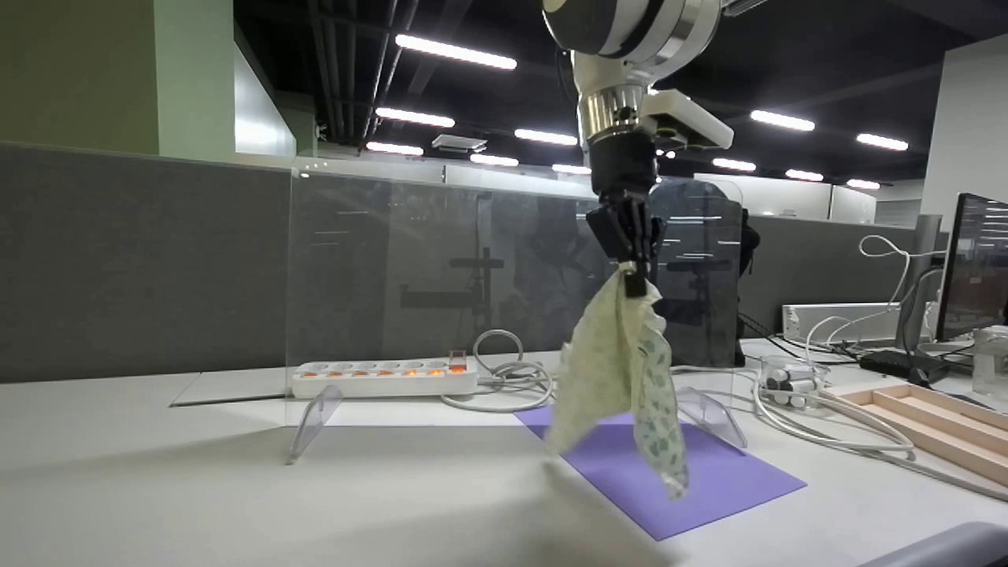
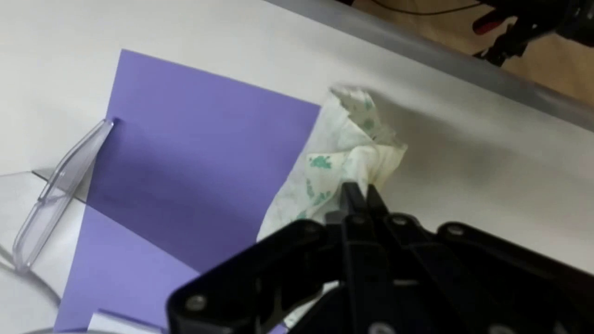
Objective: Remove the white cloth from the glass panel
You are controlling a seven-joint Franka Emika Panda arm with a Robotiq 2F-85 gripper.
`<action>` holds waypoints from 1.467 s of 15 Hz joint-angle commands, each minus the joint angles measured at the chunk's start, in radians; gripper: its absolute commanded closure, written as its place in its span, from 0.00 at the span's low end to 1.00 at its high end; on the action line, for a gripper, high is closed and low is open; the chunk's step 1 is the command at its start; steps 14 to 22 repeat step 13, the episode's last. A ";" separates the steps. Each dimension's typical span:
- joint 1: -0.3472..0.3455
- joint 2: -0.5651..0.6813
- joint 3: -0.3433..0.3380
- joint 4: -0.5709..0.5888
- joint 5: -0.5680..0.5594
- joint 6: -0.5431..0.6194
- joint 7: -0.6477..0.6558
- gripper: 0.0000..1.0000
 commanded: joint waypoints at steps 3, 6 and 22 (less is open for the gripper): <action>0.001 0.006 0.003 -0.065 -0.079 0.046 0.130 0.53; 0.002 0.007 0.005 -0.084 -0.078 0.097 0.245 0.33; 0.002 0.004 0.007 -0.110 -0.109 0.129 0.365 0.00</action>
